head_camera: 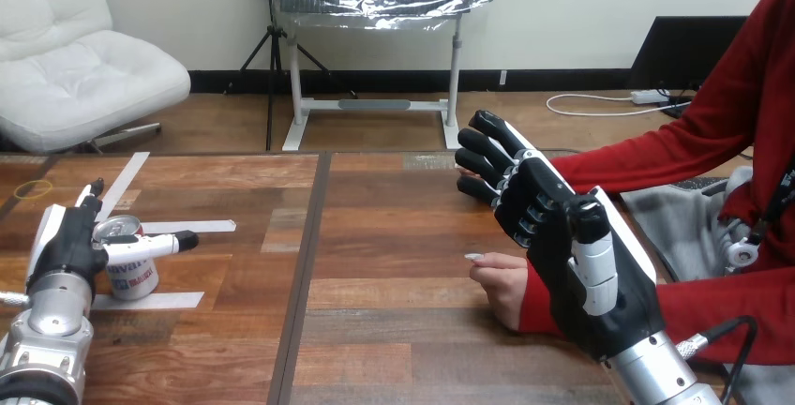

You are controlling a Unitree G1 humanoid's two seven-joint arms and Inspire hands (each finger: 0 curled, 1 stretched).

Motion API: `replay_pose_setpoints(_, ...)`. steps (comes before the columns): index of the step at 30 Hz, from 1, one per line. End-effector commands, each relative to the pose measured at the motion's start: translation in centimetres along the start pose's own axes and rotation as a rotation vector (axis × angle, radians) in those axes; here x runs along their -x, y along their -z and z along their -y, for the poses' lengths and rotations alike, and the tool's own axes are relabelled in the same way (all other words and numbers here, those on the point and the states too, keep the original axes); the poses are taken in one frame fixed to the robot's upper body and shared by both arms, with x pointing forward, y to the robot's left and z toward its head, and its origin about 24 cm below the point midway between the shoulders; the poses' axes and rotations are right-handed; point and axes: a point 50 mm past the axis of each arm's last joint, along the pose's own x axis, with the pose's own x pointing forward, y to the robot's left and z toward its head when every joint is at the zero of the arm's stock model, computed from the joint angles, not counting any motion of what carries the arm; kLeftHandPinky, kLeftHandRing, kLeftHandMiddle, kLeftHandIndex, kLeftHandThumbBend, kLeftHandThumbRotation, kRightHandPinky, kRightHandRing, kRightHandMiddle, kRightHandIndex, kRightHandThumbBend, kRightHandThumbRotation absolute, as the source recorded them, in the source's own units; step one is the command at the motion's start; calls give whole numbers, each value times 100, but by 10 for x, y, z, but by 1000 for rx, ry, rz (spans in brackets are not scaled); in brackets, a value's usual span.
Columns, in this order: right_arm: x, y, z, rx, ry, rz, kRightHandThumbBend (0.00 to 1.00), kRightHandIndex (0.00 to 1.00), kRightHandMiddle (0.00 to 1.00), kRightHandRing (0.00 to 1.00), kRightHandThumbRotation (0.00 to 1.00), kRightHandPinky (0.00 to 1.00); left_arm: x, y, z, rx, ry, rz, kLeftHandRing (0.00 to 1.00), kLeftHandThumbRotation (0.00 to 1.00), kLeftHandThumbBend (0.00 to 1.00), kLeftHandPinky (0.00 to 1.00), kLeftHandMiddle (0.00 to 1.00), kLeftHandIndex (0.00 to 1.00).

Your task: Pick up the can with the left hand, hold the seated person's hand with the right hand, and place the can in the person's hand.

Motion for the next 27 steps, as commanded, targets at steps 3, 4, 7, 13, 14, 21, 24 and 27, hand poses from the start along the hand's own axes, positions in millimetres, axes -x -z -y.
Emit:
replay_pose_setpoints(3, -9, -12, -1, 2, -14, 80, 93, 94, 93, 93, 100, 88, -7, -29, -11, -15, -34, 55, 93, 13, 89, 85, 96, 98)
replay_pose_setpoints(4, -9, -12, -1, 2, -14, 80, 93, 94, 93, 93, 100, 88, -7, -29, -11, -14, -34, 54, 92, 13, 89, 84, 96, 98)
replay_pose_setpoints(7, -9, -11, -1, 2, -14, 79, 94, 94, 93, 93, 100, 87, -7, -29, -11, -21, -36, 53, 91, 13, 89, 82, 95, 98)
replay_pose_setpoints(13, -8, -11, -1, 4, -14, 78, 94, 94, 93, 93, 100, 86, -7, -29, -10, -38, -46, 49, 90, 13, 90, 80, 94, 97)
replay_pose_setpoints(14, -8, -11, -1, 3, -14, 78, 95, 94, 93, 93, 100, 86, -7, -28, -10, -36, -47, 48, 90, 12, 90, 80, 94, 97)
replay_pose_setpoints(21, -9, -11, -1, 3, -12, 79, 95, 94, 94, 93, 100, 85, -7, -29, -10, -46, -51, 50, 90, 8, 88, 82, 93, 95)
replay_pose_setpoints(24, -8, -11, -1, 5, -13, 80, 95, 95, 94, 93, 100, 85, -7, -29, -11, -53, -52, 53, 88, 5, 88, 82, 91, 93)
replay_pose_setpoints(27, -8, -11, -1, 4, -14, 80, 95, 95, 94, 93, 100, 85, -8, -29, -11, -63, -51, 46, 88, 3, 88, 82, 90, 91)
